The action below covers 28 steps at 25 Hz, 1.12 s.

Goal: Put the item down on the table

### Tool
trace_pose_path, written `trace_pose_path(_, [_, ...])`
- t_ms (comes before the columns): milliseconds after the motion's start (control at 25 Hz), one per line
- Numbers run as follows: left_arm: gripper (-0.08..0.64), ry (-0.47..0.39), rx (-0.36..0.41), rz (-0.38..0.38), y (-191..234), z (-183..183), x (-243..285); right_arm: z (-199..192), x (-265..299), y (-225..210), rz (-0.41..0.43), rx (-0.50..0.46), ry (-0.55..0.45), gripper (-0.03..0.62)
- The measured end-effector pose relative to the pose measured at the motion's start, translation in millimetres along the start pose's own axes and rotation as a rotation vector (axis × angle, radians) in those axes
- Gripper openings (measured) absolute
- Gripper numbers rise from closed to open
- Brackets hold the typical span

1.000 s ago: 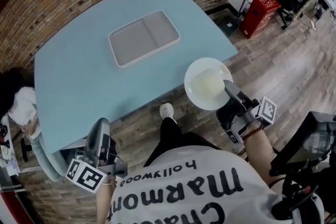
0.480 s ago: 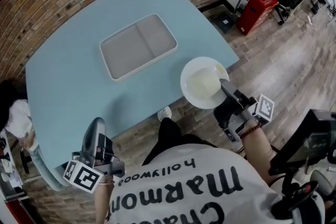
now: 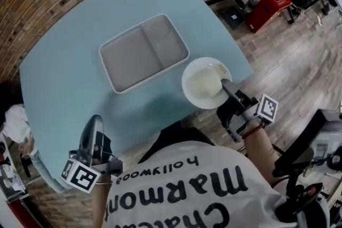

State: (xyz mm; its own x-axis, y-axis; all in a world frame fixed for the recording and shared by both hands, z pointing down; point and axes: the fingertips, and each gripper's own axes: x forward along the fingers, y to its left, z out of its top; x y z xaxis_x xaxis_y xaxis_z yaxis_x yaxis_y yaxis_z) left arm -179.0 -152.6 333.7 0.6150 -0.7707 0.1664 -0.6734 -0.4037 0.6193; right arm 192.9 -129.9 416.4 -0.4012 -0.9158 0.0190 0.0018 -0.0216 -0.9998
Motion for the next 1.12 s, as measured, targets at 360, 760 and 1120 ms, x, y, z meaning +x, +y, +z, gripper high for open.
trace_pose_path(360, [0.008, 0.060, -0.002, 0.024, 29.1, 7.1, 37.8, 20.8, 43.0, -21.1, -0.059, -0.006, 0.006, 0.038])
trace_pose_path(760, [0.008, 0.086, -0.063, 0.050, 78.2, 17.7, 69.9, 43.1, 96.8, -41.5, -0.119, -0.038, -0.017, 0.038])
trace_pose_path(1120, [0.008, 0.140, -0.061, 0.035, 110.4, 20.3, 127.8, 62.2, 139.9, -46.5, -0.188, -0.048, -0.022, 0.038])
